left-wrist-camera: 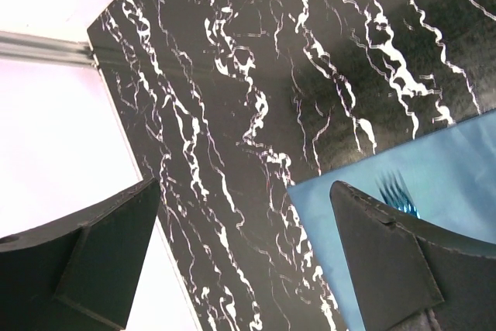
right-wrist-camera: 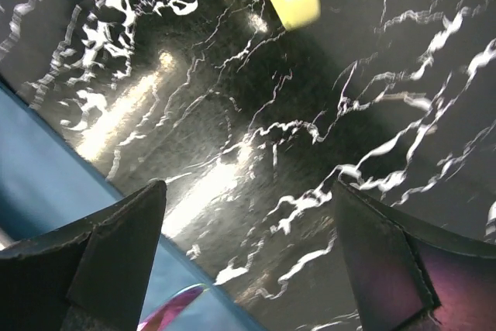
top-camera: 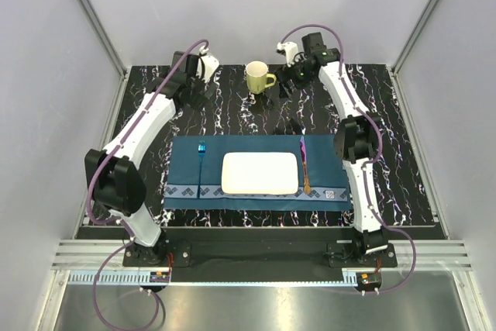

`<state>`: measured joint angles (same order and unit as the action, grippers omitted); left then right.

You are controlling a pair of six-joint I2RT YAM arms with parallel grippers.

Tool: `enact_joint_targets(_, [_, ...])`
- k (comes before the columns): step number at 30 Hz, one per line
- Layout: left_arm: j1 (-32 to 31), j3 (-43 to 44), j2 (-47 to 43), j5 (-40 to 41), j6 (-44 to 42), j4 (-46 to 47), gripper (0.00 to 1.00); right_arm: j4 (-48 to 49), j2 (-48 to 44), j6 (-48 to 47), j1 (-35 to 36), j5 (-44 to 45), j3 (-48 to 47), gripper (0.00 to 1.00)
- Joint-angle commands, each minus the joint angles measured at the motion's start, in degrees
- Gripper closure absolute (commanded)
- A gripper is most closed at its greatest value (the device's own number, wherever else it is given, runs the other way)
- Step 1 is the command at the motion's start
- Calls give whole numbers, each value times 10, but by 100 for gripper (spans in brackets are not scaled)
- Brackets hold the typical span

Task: Set the dinner table for one person
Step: Move the cup to the center of the board.

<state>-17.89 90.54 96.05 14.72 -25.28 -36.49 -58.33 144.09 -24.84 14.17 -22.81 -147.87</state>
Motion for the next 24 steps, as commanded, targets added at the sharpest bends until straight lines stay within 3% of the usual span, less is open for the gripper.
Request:
enact_joint_targets(1, [0,50,12,5,-6,27,1,60,-12,-102,9,36,3,6])
enact_joint_targets(12, [-4,69,23,22,-24,26,1,167,57,-230,9,102,-5,9])
enact_joint_targets(24, [-5,53,5,48,-61,26,1,186,36,-238,38,15,30,12])
